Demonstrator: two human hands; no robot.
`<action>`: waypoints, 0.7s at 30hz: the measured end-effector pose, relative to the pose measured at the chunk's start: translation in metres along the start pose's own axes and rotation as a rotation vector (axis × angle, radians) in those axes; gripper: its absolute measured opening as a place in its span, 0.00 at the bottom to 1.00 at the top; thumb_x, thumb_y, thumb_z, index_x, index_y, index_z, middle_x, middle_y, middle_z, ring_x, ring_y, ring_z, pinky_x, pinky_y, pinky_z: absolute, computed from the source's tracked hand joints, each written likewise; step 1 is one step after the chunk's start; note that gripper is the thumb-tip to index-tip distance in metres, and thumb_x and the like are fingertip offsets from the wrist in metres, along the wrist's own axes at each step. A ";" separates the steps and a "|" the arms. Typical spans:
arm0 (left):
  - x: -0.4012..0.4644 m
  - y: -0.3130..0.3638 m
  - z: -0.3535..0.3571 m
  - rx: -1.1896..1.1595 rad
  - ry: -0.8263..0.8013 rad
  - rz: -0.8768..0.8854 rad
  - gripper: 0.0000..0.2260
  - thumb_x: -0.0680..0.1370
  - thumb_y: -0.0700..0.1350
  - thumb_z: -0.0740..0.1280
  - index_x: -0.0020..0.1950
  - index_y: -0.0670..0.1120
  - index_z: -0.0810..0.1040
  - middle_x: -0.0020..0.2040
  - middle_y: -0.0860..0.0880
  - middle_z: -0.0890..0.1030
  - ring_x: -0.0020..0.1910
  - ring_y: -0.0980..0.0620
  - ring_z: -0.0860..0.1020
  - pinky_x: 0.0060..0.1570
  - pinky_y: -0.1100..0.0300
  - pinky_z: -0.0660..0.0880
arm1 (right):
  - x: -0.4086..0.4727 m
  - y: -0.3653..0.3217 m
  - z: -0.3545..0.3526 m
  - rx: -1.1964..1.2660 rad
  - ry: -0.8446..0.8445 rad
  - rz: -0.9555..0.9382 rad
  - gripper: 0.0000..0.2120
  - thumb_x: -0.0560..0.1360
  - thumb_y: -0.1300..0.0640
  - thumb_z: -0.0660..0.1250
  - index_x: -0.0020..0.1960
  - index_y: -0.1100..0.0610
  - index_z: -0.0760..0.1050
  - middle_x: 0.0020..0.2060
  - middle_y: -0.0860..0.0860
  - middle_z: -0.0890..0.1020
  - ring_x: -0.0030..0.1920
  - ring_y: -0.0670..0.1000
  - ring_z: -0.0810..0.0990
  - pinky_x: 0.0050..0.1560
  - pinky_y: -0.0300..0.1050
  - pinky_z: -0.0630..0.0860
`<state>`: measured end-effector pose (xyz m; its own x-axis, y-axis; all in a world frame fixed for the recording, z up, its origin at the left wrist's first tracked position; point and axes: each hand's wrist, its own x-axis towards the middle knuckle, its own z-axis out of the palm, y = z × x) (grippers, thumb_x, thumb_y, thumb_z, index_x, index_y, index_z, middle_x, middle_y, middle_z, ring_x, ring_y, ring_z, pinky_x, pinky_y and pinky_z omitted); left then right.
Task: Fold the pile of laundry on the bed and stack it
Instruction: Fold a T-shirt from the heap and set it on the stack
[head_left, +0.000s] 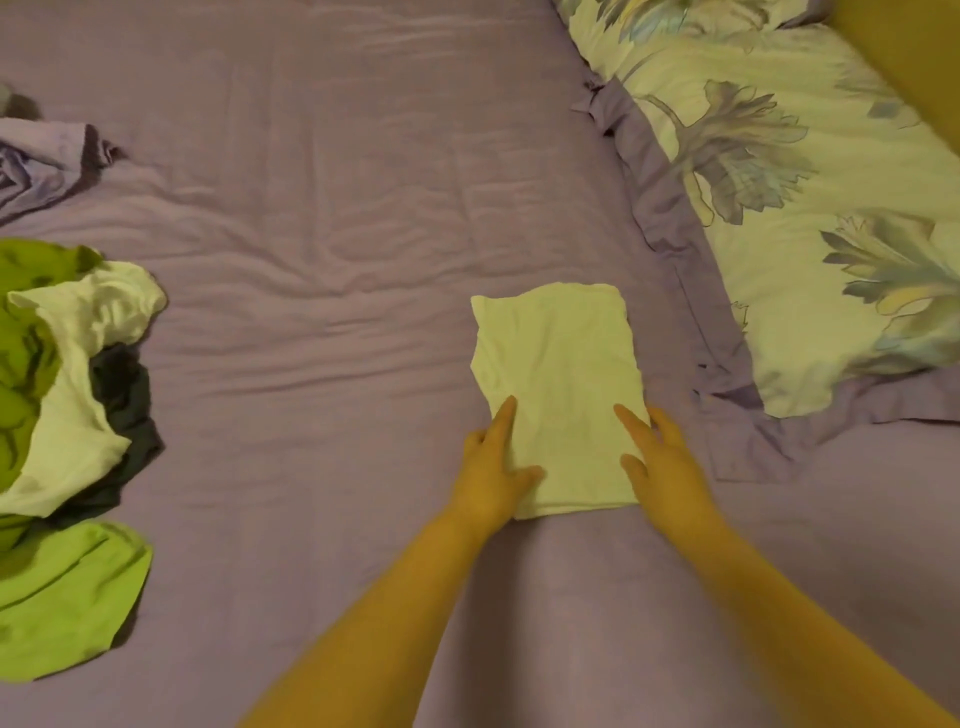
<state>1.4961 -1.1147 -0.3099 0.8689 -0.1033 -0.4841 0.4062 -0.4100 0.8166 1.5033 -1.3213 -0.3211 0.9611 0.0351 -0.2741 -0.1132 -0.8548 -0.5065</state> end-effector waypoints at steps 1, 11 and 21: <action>0.001 -0.001 0.000 -0.041 0.007 -0.001 0.36 0.78 0.42 0.67 0.78 0.54 0.50 0.72 0.47 0.61 0.68 0.50 0.65 0.68 0.60 0.63 | -0.002 0.001 0.000 0.059 0.041 0.017 0.24 0.80 0.65 0.59 0.74 0.53 0.62 0.74 0.57 0.57 0.71 0.57 0.64 0.65 0.40 0.62; -0.043 -0.023 0.010 0.373 0.143 0.014 0.30 0.79 0.46 0.64 0.78 0.54 0.54 0.61 0.48 0.68 0.54 0.48 0.72 0.55 0.58 0.72 | -0.026 -0.025 0.009 -0.448 -0.042 0.021 0.26 0.80 0.58 0.56 0.76 0.46 0.56 0.77 0.53 0.48 0.77 0.55 0.45 0.73 0.50 0.51; -0.127 -0.043 -0.052 0.674 0.047 -0.252 0.21 0.80 0.49 0.59 0.74 0.49 0.64 0.68 0.46 0.70 0.67 0.45 0.69 0.63 0.54 0.69 | -0.094 -0.108 0.043 -0.367 -0.307 -0.078 0.23 0.80 0.49 0.54 0.75 0.49 0.58 0.73 0.49 0.62 0.72 0.51 0.61 0.68 0.44 0.62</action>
<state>1.3833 -1.0368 -0.2670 0.7891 0.1009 -0.6060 0.3465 -0.8877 0.3033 1.4148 -1.2101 -0.2757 0.8382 0.2099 -0.5033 0.1052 -0.9678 -0.2285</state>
